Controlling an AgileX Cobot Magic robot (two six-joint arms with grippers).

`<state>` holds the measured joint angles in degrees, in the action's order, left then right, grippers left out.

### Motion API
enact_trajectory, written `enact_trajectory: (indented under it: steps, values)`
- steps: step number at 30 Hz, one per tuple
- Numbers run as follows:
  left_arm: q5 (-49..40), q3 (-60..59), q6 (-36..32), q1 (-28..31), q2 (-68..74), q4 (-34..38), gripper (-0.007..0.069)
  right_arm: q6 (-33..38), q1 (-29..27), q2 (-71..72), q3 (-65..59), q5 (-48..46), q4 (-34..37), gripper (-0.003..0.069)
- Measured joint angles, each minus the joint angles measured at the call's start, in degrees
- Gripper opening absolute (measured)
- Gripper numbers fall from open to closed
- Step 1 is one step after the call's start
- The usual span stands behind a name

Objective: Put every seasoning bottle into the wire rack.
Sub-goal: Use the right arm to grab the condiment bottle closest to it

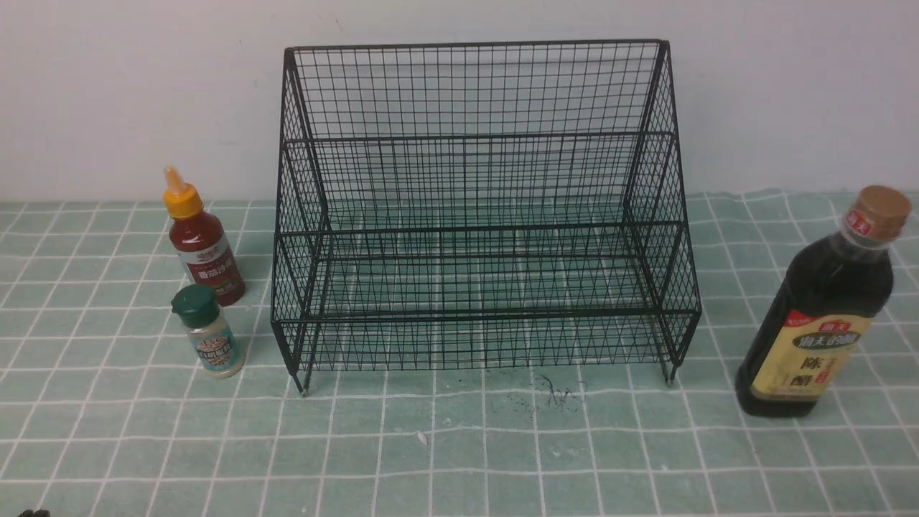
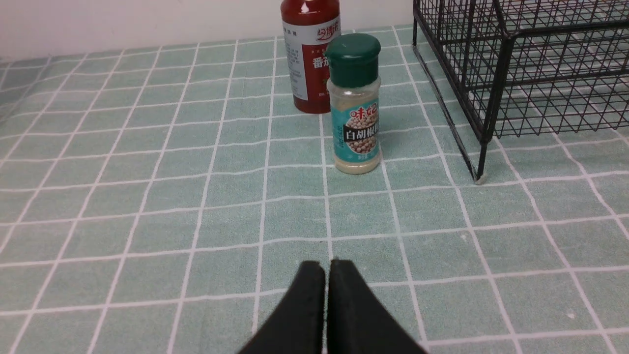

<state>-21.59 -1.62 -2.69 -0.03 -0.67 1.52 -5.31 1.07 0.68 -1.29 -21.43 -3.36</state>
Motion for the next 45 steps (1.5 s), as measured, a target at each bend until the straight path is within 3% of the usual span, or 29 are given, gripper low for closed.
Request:
enact_trajectory:
  steps: [24, 28, 31, 35, 41, 45]
  values:
    - [0.00, 0.00, 0.00, 0.00, 0.00, 0.00, -0.0006, 0.00, 0.00, 0.00, 0.00, 0.00, -0.22, -0.0016]
    - [0.00, 0.00, 0.00, 0.00, 0.00, 0.00, -0.0006, -3.28, 0.18, 0.00, -0.36, 4.56, 5.47, -0.0016]
    - [0.00, 0.00, 0.00, 0.00, 0.00, 0.00, -0.0006, -11.06, 0.59, 0.00, -0.36, 16.04, 19.14, -0.0016]
    - [0.00, 0.00, 0.00, 0.00, 0.00, 0.00, -0.0006, -13.56, 0.59, 0.00, -0.36, 24.10, 27.29, -0.0016]
    - [0.00, 0.00, 0.00, 0.00, 0.00, 0.00, -0.0006, -14.69, 1.14, 0.00, 0.93, 30.18, 29.81, -0.0016]
    - [0.00, 0.00, 0.00, 0.00, 0.00, 0.00, -0.0006, -12.90, 3.24, -2.78, 15.03, 15.77, 23.28, -0.0016]
